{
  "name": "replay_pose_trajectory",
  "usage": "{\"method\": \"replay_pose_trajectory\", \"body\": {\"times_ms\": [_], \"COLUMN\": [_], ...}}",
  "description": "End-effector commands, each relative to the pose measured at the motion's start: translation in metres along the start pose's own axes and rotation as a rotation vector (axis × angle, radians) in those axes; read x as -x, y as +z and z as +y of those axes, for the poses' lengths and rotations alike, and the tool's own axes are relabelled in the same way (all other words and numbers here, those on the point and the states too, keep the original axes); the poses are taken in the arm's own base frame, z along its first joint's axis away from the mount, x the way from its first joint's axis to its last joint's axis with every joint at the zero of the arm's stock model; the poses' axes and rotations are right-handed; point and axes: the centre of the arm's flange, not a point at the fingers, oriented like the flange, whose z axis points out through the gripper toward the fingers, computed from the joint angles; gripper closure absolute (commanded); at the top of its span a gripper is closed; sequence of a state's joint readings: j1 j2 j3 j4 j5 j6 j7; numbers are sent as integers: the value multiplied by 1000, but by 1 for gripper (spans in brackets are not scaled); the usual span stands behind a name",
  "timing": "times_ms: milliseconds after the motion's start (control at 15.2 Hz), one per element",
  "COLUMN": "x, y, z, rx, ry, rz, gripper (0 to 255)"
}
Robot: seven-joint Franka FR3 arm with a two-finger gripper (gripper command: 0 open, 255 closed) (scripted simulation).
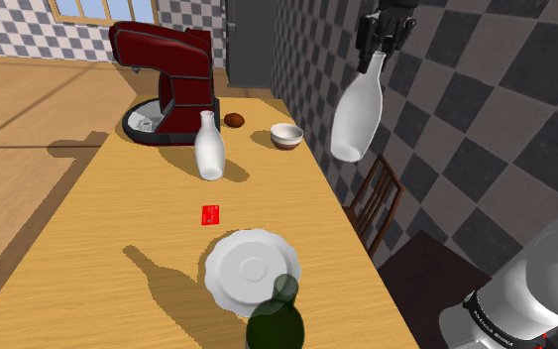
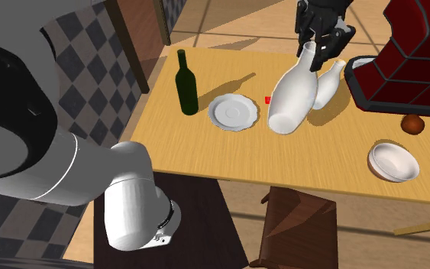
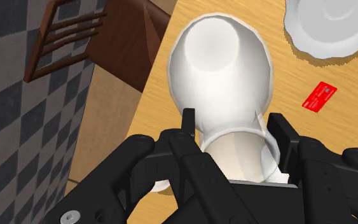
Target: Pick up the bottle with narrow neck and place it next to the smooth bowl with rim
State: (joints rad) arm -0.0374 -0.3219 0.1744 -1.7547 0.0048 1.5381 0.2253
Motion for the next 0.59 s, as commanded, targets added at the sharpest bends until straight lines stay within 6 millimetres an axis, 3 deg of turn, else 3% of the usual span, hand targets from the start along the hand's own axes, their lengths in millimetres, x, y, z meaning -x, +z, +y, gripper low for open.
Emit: {"method": "replay_pose_trajectory", "body": {"times_ms": [0,528], "x": [-23,-107], "y": [11,58], "z": [9,53], "rx": [0,0], "ry": [0,0], "rz": [1,1], "gripper": [255,255]}}
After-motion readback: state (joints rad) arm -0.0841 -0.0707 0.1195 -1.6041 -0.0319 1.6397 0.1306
